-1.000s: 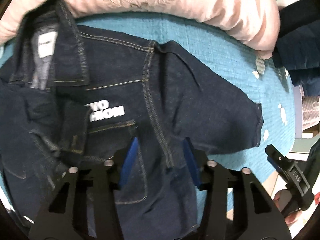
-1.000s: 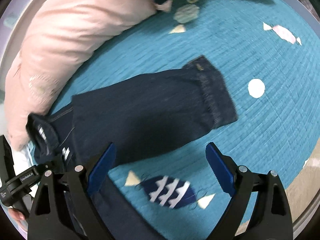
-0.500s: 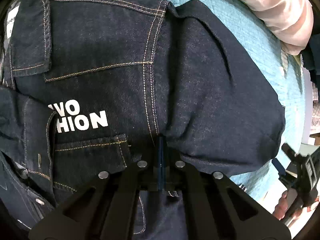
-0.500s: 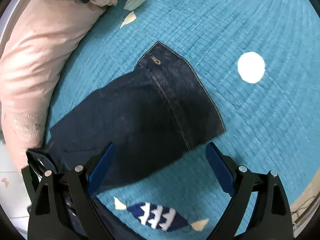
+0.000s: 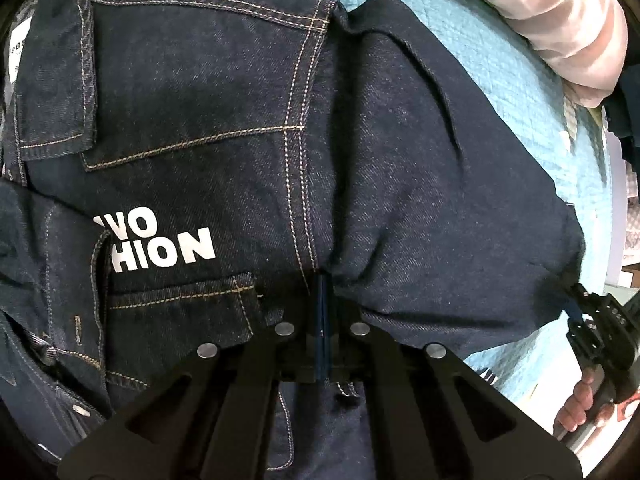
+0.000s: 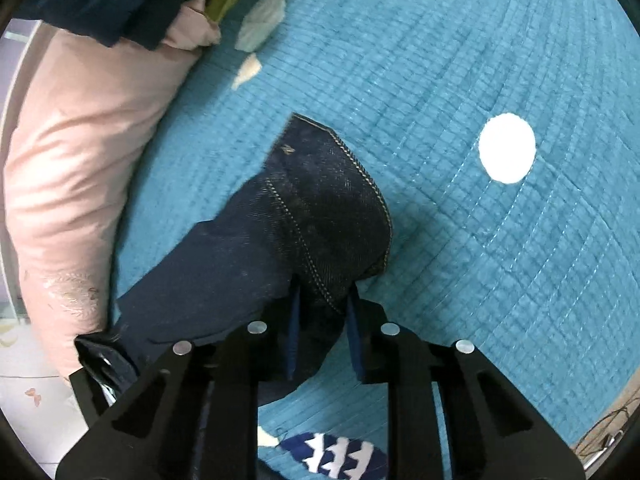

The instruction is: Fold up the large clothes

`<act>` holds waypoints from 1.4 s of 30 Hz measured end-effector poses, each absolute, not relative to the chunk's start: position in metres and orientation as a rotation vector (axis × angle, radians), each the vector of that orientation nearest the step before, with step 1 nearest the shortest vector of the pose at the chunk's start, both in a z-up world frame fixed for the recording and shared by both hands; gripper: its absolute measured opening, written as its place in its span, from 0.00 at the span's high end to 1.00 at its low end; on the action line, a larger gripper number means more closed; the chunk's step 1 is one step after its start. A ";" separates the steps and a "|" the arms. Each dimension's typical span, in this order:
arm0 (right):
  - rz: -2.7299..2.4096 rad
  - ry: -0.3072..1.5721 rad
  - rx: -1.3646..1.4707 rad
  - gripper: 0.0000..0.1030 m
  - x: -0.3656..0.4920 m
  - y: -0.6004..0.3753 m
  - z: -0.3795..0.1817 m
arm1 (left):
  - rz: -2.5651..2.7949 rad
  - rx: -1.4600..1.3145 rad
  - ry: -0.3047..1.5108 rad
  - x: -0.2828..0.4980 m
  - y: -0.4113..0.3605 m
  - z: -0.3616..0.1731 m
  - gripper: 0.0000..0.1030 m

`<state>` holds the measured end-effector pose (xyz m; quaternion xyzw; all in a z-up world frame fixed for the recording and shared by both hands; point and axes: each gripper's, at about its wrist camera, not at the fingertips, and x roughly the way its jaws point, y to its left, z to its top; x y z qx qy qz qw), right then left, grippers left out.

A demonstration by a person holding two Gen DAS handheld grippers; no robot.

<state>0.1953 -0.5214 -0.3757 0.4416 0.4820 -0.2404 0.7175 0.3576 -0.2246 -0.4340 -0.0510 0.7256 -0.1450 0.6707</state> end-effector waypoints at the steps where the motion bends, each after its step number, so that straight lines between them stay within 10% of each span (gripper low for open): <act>1: -0.529 1.060 0.961 0.82 0.196 -0.519 -0.370 | -0.327 -0.112 1.634 0.357 -0.227 -0.434 0.99; 18: -0.397 0.944 0.792 0.82 0.195 -0.434 -0.252 | -0.409 -0.012 1.465 0.328 -0.227 -0.325 0.99; 23: -0.326 0.911 0.719 0.82 0.202 -0.385 -0.211 | -0.389 -0.004 1.368 0.319 -0.195 -0.281 0.50; 42: 0.001 1.045 0.402 0.82 0.293 -0.127 -0.190 | -0.177 -0.145 1.269 0.306 0.044 -0.227 0.36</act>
